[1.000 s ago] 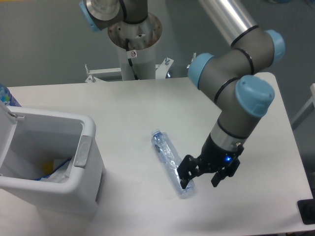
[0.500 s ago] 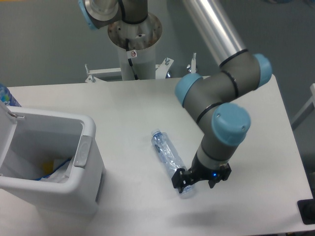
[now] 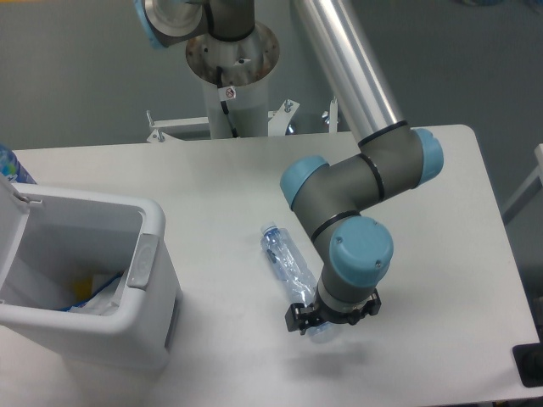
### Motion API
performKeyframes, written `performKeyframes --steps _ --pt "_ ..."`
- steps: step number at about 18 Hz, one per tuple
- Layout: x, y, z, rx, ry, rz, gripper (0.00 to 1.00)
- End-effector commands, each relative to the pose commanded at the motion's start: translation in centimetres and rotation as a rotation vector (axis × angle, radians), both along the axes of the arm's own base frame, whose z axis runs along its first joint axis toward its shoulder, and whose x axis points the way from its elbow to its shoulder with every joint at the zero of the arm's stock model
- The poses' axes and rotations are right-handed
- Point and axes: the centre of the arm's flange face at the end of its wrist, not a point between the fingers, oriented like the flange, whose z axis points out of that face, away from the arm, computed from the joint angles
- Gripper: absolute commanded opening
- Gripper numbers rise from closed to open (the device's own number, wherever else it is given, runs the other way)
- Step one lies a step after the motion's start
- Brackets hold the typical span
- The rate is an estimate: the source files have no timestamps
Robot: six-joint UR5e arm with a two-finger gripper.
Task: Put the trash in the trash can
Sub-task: 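Move the open gripper over the clear plastic bottle and lower, then rotate the gripper and close it around the bottle's end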
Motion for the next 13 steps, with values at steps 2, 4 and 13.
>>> performKeyframes --steps 2,4,13 --pt "0.1 -0.1 -1.2 -0.031 0.003 -0.004 1.00" --pt "0.6 0.2 -1.8 -0.054 0.010 -0.015 1.00" --pt "1.2 -0.2 -3.3 -0.099 -0.033 0.004 0.89"
